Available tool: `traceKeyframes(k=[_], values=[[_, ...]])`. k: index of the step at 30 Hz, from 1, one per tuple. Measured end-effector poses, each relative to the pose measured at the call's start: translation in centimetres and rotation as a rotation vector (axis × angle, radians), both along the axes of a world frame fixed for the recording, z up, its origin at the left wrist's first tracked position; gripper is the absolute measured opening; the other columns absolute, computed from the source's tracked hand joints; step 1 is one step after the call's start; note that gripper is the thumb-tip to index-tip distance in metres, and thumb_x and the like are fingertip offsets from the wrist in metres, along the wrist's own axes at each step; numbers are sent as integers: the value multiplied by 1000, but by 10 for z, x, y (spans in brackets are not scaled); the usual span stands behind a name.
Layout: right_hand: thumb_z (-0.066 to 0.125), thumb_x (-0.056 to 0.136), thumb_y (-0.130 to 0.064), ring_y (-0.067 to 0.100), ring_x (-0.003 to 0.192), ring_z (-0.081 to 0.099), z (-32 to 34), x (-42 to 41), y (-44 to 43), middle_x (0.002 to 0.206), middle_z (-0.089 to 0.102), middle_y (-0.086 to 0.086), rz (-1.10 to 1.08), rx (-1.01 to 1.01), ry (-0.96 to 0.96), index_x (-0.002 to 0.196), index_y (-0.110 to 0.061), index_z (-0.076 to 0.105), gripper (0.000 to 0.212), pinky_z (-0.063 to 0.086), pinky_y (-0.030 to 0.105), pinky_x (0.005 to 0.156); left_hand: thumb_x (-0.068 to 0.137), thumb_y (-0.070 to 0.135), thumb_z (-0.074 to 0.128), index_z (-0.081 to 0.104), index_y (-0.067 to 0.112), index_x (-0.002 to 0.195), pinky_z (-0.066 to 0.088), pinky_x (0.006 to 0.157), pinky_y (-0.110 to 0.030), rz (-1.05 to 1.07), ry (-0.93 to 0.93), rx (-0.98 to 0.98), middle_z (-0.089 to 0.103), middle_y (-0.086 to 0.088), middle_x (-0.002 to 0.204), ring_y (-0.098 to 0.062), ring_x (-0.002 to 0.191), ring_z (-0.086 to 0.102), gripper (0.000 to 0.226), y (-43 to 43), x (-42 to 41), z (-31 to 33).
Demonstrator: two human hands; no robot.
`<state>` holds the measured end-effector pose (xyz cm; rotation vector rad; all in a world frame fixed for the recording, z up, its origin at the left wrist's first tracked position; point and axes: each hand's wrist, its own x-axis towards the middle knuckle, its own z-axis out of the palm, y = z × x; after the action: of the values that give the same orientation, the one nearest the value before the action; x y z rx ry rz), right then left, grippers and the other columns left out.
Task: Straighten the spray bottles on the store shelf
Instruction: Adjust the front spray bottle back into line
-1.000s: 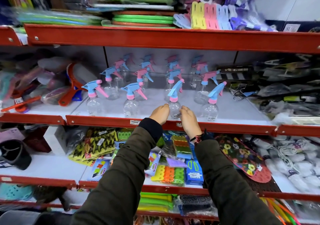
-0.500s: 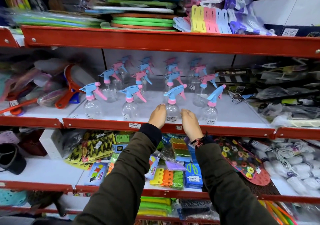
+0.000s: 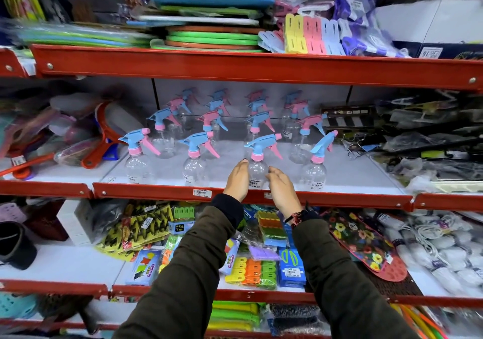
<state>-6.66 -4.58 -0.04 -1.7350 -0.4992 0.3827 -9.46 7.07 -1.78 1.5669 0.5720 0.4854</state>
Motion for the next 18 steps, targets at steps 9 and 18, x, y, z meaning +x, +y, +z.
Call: traceKeyframes(k=[9, 18], values=[[35, 97, -21, 19, 140, 37, -3, 0, -2, 155, 38, 5, -34, 20, -40, 147, -9, 36, 51, 28, 30, 116, 96, 38, 25, 47, 8, 132, 23, 120, -36, 13, -37, 106, 46, -9, 145, -23, 137, 39, 53, -23, -24, 19], [34, 98, -20, 17, 139, 39, -11, -10, -40, 150, 44, 3, -190, 129, -211, 143, -16, 44, 46, 26, 29, 115, 102, 31, 22, 24, 17, 150, 12, 109, -12, 237, -204, 285, 25, 0, 158, -9, 144, 23, 50, -84, -41, 11]])
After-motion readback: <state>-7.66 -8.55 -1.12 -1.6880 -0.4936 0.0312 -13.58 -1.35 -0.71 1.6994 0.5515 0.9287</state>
